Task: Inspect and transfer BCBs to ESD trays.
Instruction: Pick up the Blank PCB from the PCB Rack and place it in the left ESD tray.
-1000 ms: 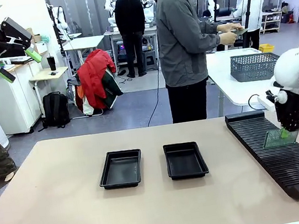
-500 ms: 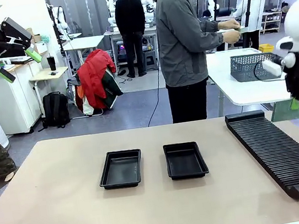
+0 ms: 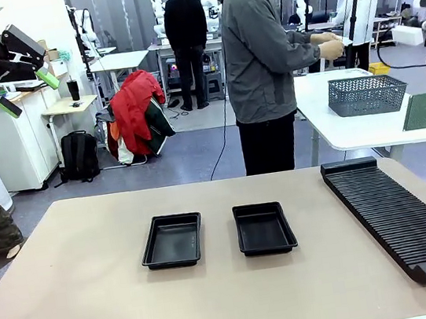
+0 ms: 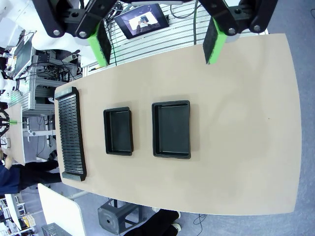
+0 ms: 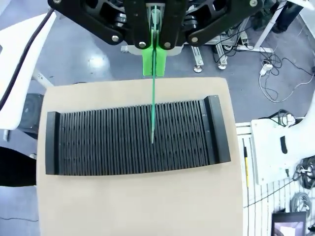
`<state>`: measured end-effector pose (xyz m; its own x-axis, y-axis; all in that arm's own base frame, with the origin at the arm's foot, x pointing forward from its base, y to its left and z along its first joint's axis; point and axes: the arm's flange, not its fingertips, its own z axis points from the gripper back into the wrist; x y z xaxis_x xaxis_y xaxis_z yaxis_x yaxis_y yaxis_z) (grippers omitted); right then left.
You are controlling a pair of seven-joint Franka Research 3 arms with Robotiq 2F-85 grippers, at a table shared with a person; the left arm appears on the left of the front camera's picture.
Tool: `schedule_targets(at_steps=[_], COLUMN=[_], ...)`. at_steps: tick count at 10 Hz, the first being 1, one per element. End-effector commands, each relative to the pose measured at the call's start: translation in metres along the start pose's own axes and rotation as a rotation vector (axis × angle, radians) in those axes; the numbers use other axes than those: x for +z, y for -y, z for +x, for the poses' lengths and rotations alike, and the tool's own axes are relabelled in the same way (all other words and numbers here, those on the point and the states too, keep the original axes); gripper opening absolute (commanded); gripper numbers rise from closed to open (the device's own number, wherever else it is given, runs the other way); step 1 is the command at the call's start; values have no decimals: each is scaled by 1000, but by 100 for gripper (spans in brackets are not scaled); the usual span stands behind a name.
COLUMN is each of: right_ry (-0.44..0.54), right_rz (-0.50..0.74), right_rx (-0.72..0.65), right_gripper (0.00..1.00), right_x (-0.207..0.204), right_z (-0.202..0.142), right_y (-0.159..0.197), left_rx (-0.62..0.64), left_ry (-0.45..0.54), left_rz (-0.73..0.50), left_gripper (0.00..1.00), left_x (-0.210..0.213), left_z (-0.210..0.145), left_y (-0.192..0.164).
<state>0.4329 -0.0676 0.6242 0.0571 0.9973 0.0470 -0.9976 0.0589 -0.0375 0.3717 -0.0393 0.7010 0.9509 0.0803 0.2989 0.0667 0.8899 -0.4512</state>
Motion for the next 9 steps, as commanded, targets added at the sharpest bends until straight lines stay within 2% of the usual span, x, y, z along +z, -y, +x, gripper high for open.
schedule_targets(at_steps=[1,3,9], right_ry=[20,26,3], right_rz=[6,2,-13], right_rx=[-2,15,-9], right_gripper=[0,0,0], right_x=[11,21,16], right_z=[-4,-8,-5], right_y=[7,7,2], left_rx=[1,1,1], left_ry=[-2,-2,-2], left_rz=[-2,-2,-2], left_gripper=[100,100,100], left_x=[-1,-1,-1], left_z=[0,0,0], left_y=[-1,-1,-1])
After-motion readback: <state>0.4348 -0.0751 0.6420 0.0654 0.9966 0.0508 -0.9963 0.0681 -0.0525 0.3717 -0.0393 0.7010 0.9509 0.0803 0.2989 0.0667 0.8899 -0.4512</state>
